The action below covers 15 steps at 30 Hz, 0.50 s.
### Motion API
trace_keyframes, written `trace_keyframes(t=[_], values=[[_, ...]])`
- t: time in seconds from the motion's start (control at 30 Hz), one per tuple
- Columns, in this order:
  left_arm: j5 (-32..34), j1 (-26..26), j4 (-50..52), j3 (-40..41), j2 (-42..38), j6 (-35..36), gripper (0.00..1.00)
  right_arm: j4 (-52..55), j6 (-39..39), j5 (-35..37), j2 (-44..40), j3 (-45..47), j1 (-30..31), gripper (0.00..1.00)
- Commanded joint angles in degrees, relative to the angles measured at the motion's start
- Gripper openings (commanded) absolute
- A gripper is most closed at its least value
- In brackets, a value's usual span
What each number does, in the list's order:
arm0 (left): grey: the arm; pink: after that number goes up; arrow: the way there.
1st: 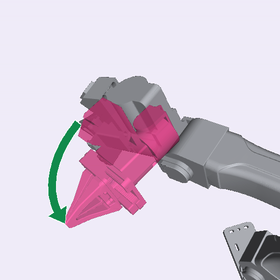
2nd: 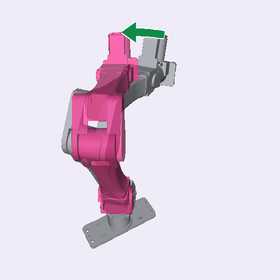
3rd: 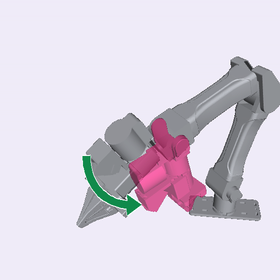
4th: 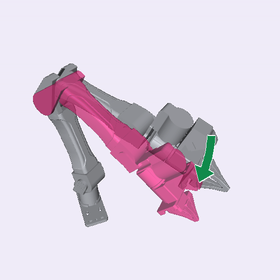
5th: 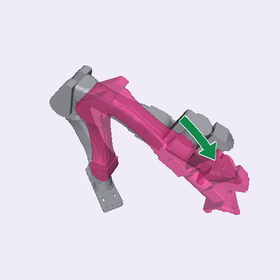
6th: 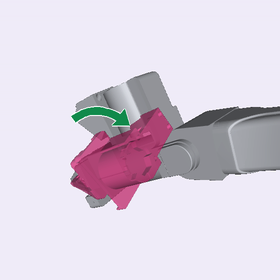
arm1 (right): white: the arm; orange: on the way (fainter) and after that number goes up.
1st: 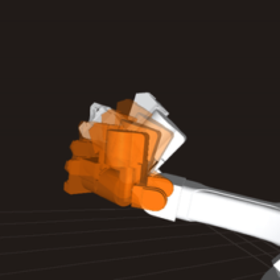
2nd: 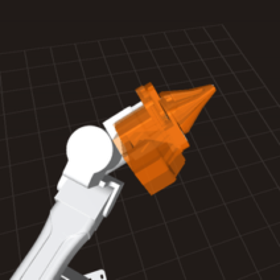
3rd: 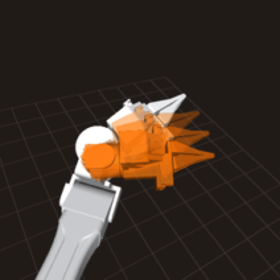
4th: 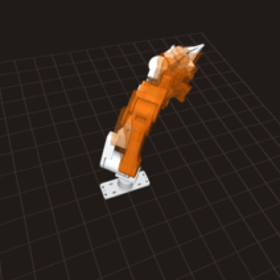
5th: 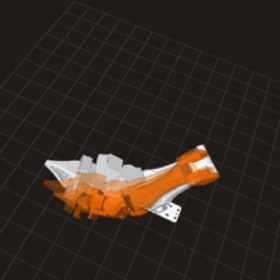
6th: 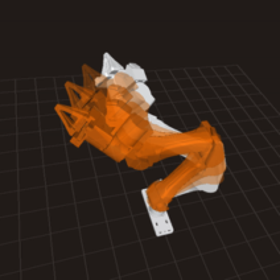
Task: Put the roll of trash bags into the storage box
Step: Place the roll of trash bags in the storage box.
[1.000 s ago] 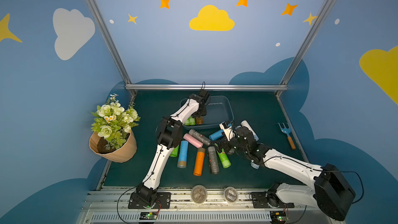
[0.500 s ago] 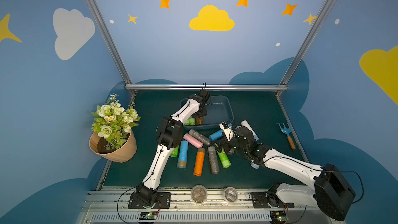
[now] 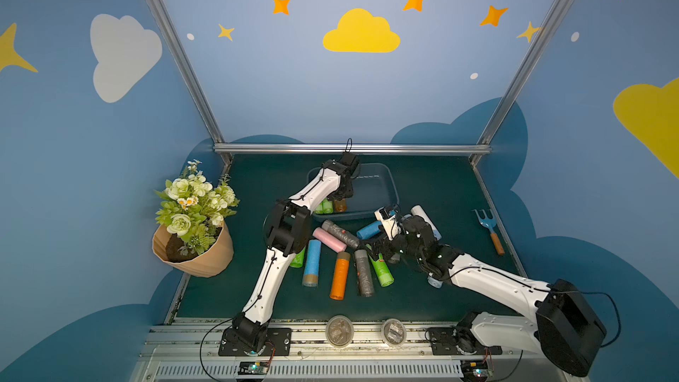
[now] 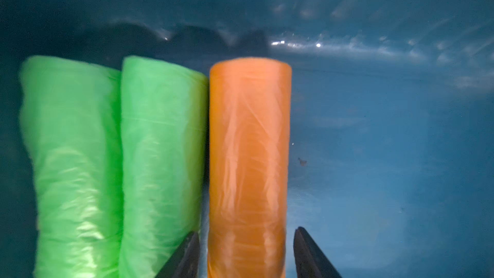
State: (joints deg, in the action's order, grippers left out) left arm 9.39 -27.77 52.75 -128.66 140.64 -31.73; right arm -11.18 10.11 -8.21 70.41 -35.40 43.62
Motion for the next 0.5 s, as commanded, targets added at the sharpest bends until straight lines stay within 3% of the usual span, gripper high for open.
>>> trace_keyframes(t=[0.0,0.47], values=[[1.2,0.1,1.0,0.5,-2.8,0.9,0.57,-0.8,0.1,-0.2,-0.1,0.5,-0.3,0.96],[0.9,-0.1,-1.0,6.1,-8.3,1.8,0.56,-1.0,0.1,-0.2,1.1,0.3,-0.7,0.96]])
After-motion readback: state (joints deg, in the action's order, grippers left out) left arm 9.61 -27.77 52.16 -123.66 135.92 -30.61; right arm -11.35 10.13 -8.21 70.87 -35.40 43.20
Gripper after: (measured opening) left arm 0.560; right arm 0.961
